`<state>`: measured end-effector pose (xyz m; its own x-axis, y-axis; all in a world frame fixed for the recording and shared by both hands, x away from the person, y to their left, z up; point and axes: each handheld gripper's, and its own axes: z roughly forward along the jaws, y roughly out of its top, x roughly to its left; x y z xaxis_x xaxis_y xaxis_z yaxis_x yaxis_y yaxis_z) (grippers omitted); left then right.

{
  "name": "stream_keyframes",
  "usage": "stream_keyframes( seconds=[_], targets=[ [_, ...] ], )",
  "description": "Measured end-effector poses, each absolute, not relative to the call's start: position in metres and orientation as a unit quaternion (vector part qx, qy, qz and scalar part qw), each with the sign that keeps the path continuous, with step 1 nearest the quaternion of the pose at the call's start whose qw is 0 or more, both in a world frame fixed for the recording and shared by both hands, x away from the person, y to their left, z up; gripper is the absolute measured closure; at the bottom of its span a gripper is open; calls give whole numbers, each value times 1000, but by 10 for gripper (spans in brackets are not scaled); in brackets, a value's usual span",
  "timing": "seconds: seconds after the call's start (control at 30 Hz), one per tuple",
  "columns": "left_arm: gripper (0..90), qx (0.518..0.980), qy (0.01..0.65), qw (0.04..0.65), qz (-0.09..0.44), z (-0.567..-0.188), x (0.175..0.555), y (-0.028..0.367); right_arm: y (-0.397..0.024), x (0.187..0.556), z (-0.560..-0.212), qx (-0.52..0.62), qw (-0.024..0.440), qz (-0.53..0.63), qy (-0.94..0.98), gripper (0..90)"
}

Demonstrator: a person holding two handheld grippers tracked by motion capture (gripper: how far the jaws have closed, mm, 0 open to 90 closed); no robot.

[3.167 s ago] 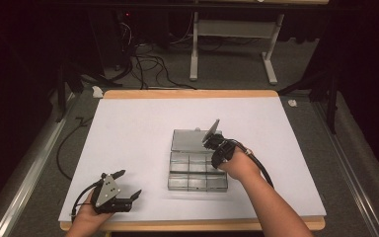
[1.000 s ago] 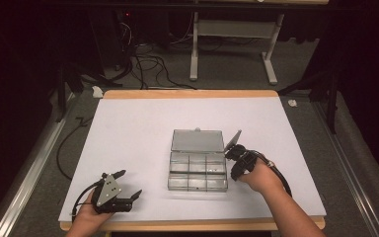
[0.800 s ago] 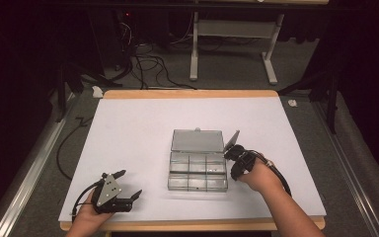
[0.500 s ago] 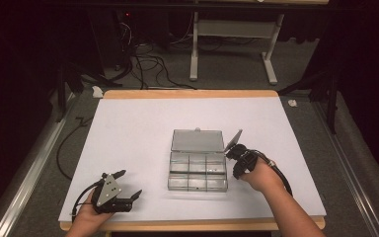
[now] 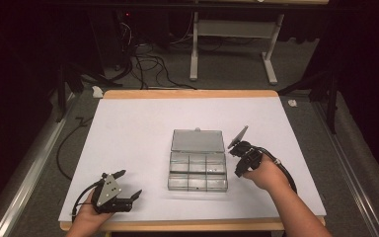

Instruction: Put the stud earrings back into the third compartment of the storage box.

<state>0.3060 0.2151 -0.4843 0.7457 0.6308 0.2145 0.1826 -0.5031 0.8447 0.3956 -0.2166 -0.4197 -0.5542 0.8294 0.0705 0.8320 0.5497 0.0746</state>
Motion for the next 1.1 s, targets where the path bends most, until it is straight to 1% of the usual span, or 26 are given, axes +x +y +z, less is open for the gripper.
stream_keyframes(
  seconds=[0.07,0.13,0.3,0.97,1.1],
  targets=[
    [151,827,246,435,258,-484,306,215,-215,394,-416,-488,18,-46,-871,866],
    [151,827,247,435,258,-484,306,215,-217,396,-414,-470,13,-52,-881,866],
    [151,827,247,435,258,-484,306,215,-215,395,-405,-466,7,-51,-883,864],
    [151,825,247,437,259,-485,305,215,-210,396,-374,-470,-2,-54,-881,865],
    [151,825,247,437,259,-485,306,215,-209,397,-372,-466,-3,-55,-883,865]
  ],
)
